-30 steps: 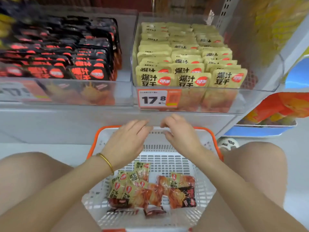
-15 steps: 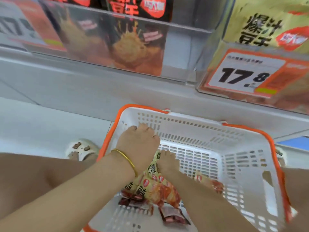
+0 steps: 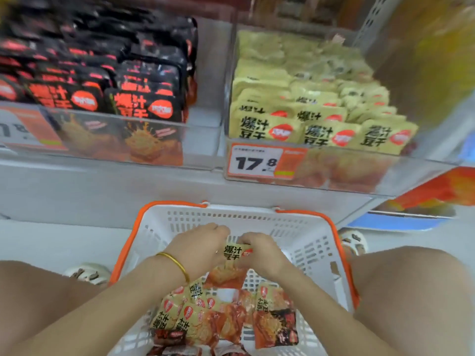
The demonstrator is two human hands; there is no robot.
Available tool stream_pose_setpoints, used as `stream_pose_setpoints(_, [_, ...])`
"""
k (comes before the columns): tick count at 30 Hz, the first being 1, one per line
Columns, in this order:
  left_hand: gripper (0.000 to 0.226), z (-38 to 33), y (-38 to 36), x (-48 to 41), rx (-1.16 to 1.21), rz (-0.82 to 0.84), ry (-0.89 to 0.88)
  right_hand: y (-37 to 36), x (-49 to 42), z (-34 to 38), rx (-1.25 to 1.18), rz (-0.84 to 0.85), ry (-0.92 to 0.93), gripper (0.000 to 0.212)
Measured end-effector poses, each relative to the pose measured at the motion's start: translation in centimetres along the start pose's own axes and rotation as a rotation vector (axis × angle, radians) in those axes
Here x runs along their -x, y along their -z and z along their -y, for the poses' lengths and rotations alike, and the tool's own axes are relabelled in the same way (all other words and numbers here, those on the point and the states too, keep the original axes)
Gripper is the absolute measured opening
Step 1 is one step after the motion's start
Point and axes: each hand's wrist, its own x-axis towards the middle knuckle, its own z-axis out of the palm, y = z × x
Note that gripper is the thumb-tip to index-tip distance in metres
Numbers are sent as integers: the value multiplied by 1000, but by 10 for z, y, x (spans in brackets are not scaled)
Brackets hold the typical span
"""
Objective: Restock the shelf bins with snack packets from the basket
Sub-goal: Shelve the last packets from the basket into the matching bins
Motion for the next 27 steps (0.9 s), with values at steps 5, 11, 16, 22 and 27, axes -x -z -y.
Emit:
stream_pose_setpoints(5, [18,-76,76,1,4,-237,-115,107,80,22,-182,-316,94,31])
stream_pose_setpoints(11, [35,-163,183,6,74,-597,-321,220,151,30,-317,-790,253,38])
stream_pose_setpoints(16, [15,-201,223,-12,205,-832,-430,280,158,27,-166,-1044,345,36])
stream_pose_setpoints(22, [20,-201,197,-48,141,-818,-383,277,132,-2,39,-960,234,37])
stream_pose_setpoints(27, [22,-189,176,-64,-114,-900,-333,266,126,-16,67,-879,212,30])
